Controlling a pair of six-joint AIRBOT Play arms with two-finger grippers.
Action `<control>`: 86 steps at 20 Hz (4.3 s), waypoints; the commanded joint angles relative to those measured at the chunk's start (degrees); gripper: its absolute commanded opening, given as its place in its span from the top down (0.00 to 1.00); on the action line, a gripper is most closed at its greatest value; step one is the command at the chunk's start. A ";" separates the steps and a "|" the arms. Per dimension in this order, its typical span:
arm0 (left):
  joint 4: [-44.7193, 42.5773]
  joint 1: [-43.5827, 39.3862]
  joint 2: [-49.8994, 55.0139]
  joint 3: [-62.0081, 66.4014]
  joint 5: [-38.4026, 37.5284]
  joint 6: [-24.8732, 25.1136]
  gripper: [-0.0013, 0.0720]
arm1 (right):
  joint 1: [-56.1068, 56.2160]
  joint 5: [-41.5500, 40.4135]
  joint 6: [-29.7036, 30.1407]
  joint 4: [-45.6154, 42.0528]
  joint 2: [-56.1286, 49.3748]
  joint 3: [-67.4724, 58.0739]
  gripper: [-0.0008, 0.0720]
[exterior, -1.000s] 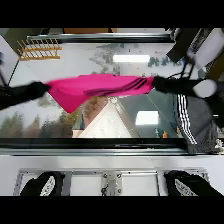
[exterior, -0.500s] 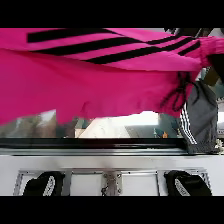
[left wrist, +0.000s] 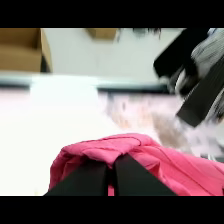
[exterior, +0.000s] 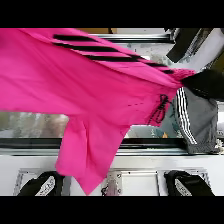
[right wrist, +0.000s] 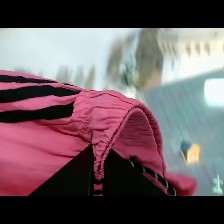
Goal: Fold the clothes and pants, and hang the long-sleeved shirts on hangers.
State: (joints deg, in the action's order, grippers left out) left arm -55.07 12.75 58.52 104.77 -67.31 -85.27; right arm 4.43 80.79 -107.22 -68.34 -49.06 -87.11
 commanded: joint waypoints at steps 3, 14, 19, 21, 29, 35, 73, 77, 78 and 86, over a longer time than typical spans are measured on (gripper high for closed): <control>6.54 -0.11 24.63 0.46 -2.97 -0.20 0.98 | -0.07 0.44 3.96 -0.20 -25.05 0.50 0.95; 7.96 -4.35 33.75 0.55 2.71 -0.24 0.98 | -1.29 -16.52 5.29 -4.13 -39.78 -9.86 0.95; -6.91 -6.05 24.39 -6.19 -1.42 -0.26 0.98 | 0.15 -9.14 8.07 -12.04 -36.85 -7.65 0.95; -8.20 -7.37 19.37 -16.48 0.17 -0.28 0.98 | 1.14 -8.35 8.04 -13.99 -35.43 -3.82 0.95; -7.80 -12.68 7.34 -60.81 20.28 -0.26 0.98 | 4.85 -9.92 7.76 -14.10 -32.81 15.65 0.95; -7.82 -15.23 7.30 -68.41 23.45 -0.26 0.98 | 4.96 -13.99 6.54 -14.14 -32.87 23.63 0.95; -7.89 -37.18 2.14 -52.52 11.56 -12.72 0.97 | -18.18 -10.43 51.78 36.50 -53.81 22.67 0.01; -7.93 -37.18 2.14 -52.52 11.02 -12.72 0.97 | -15.37 -10.45 52.15 38.77 -54.66 22.67 0.02; -7.93 -37.18 2.14 -52.52 10.95 -12.72 0.97 | -14.88 -10.38 53.53 39.19 -54.64 22.67 0.08; -7.98 -37.18 2.14 -52.52 10.91 -12.70 0.97 | -14.36 -8.79 60.52 47.39 -52.17 21.00 0.96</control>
State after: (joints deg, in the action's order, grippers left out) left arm -63.00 -24.40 60.64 52.21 -56.38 -98.00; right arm -9.91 71.42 -47.97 -23.27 -102.85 -65.06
